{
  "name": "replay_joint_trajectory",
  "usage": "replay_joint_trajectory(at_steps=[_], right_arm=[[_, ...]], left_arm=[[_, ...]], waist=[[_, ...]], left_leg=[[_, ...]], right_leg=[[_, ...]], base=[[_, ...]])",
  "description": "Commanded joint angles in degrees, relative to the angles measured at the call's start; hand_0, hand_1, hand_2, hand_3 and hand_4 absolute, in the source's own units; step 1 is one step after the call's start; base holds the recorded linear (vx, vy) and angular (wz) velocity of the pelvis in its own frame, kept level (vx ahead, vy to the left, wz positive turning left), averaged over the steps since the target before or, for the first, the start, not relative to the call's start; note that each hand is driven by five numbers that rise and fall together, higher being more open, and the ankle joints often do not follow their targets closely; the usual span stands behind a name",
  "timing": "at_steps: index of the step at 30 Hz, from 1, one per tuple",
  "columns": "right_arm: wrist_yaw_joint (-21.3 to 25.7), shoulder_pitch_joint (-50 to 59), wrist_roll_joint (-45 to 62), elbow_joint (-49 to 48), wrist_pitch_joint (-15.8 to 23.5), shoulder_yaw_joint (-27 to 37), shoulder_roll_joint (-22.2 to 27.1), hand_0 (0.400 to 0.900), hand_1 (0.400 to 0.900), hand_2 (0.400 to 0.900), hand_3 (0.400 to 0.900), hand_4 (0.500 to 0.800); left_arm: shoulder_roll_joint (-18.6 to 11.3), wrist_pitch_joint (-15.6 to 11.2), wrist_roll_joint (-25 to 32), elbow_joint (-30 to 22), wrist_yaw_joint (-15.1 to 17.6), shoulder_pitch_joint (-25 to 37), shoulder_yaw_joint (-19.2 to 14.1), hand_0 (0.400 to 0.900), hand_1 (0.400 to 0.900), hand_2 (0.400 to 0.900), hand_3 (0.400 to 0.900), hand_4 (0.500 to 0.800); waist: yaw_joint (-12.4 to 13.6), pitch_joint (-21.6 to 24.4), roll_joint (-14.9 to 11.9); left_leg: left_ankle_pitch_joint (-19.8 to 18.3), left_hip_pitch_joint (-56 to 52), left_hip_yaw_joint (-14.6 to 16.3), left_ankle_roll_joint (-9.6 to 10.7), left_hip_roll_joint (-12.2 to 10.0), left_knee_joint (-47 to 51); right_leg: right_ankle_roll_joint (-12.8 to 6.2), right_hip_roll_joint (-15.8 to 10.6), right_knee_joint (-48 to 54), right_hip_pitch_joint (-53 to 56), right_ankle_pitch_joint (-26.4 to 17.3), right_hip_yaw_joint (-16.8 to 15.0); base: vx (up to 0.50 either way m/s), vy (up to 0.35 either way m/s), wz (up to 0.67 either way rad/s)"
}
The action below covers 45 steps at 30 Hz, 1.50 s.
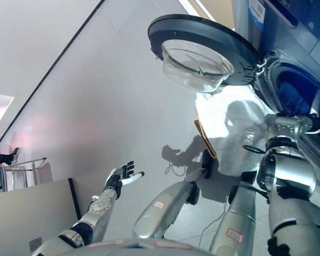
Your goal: Put the clothes in the basket into the washing machine.
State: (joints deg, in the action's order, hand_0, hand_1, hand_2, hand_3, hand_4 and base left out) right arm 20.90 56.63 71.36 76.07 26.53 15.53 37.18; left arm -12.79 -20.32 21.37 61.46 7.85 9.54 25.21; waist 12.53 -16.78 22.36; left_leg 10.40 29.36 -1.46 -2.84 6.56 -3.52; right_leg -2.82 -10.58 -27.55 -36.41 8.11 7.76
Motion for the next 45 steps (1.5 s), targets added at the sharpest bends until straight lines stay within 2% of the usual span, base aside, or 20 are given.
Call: replay_joint_trajectory(at_steps=[1,9,10,11,16,24,30,37,41,45], right_arm=[[0.98,5.38,-7.51,-7.36,5.28,-5.36,9.41,0.4,0.4,0.4,0.4,0.5],[1.21,7.15,-10.77,-8.46,4.95,-8.68,11.65,0.4,0.4,0.4,0.4,0.5],[0.46,7.41,-10.22,-7.88,4.32,-9.0,11.81,0.706,0.706,0.706,0.706,0.684],[-1.26,7.81,-9.37,-6.89,3.28,-9.89,11.77,0.9,0.9,0.9,0.9,0.8],[-5.86,8.86,-5.33,-2.49,0.93,-11.82,11.07,0.9,0.9,0.9,0.9,0.8],[-7.91,6.72,-5.63,1.04,-1.8,-12.46,6.98,0.9,0.9,0.9,0.9,0.8],[-9.74,-0.08,-7.14,5.06,-5.1,-11.63,-0.74,0.9,0.9,0.9,0.9,0.8],[-11.55,-12.44,-7.85,5.99,-6.76,-9.65,-11.04,0.9,0.9,0.9,0.9,0.8],[-13.08,-21.77,-13.15,7.98,-9.51,-11.77,-15.4,0.9,0.9,0.9,0.9,0.8],[-14.99,-33.86,-25.67,7.0,-12.15,-18.1,-20.63,0.9,0.9,0.9,0.9,0.8]], left_arm=[[0.91,-1.21,1.96,3.88,1.31,-1.43,0.4,0.9,0.9,0.9,0.9,0.8],[1.16,-1.44,1.76,3.74,1.53,-1.44,0.57,0.9,0.9,0.9,0.9,0.8],[1.18,-1.36,1.86,3.76,1.37,-1.33,0.65,0.9,0.9,0.9,0.9,0.8],[1.07,-1.33,2.06,3.69,1.12,-1.2,0.76,0.9,0.9,0.9,0.9,0.8],[0.87,-0.75,2.92,4.51,0.22,-0.93,0.3,0.9,0.9,0.9,0.9,0.8],[0.98,-0.04,3.82,5.78,-0.8,-0.73,-0.7,0.9,0.9,0.9,0.9,0.8],[1.05,0.89,2.66,6.81,-1.71,-0.4,-1.04,0.9,0.9,0.9,0.9,0.8],[0.69,1.28,1.22,7.46,-1.65,0.06,-2.5,0.9,0.9,0.9,0.9,0.8],[0.01,1.6,0.3,7.86,-2.9,-0.44,-4.14,0.9,0.9,0.9,0.9,0.8],[-0.79,2.04,-1.55,9.25,-3.68,-1.57,-7.12,0.9,0.9,0.9,0.9,0.8]], waist=[[-0.02,2.86,2.92],[-0.16,3.69,2.27],[-0.33,3.7,2.03],[-0.4,3.68,1.77],[-0.97,3.43,0.75],[-1.69,2.72,-0.72],[-2.09,1.79,-3.05],[-2.7,0.62,-7.96],[-3.18,1.28,-11.57],[-4.62,3.46,-16.47]], left_leg=[[0.56,4.28,-1.48,6.23,-1.36,-2.04],[0.34,3.68,-1.89,6.2,-1.14,-1.84],[0.34,3.59,-1.91,6.23,-1.23,-1.79],[0.31,3.48,-1.9,6.25,-1.33,-1.74],[-0.02,2.82,-1.82,6.16,-1.74,-1.78],[-0.35,2.14,-1.55,6.07,-2.38,-2.12],[-0.87,1.47,-1.75,5.79,-3.09,-3.18],[-1.22,0.09,-2.73,5.75,-4.59,-4.14],[-0.97,-2.39,-3.53,6.05,-5.7,-3.5],[-0.33,-5.98,-3.68,6.56,-7.74,-1.54]], right_leg=[[-3.01,-2.42,4.12,4.73,-1.19,-1.51],[-2.71,-2.36,3.91,5.34,-0.86,-1.13],[-2.67,-2.26,4.07,5.61,-0.87,-1.01],[-2.64,-2.17,4.21,5.69,-0.96,-0.95],[-2.33,-1.64,4.31,6.12,-0.98,-1.16],[-1.98,-0.72,5.11,7.29,-1.44,-1.08],[-1.62,0.22,5.77,9.23,-1.62,-0.49],[-1.13,1.96,6.96,12.57,-1.84,1.73],[-0.87,2.94,8.73,16.03,-2.1,3.27],[-0.77,4.8,12.31,20.4,-3.55,4.38]], base=[[0.05,-0.001,0.01],[0.03,-0.005,0.01],[0.01,-0.032,0.02],[0.0,0.0,0.0],[0.01,-0.01,-0.06],[0.0,-0.011,-0.05],[-0.02,-0.046,-0.03],[-0.02,-0.081,0.05],[0.01,-0.065,0.08],[0.04,-0.07,-0.05]])
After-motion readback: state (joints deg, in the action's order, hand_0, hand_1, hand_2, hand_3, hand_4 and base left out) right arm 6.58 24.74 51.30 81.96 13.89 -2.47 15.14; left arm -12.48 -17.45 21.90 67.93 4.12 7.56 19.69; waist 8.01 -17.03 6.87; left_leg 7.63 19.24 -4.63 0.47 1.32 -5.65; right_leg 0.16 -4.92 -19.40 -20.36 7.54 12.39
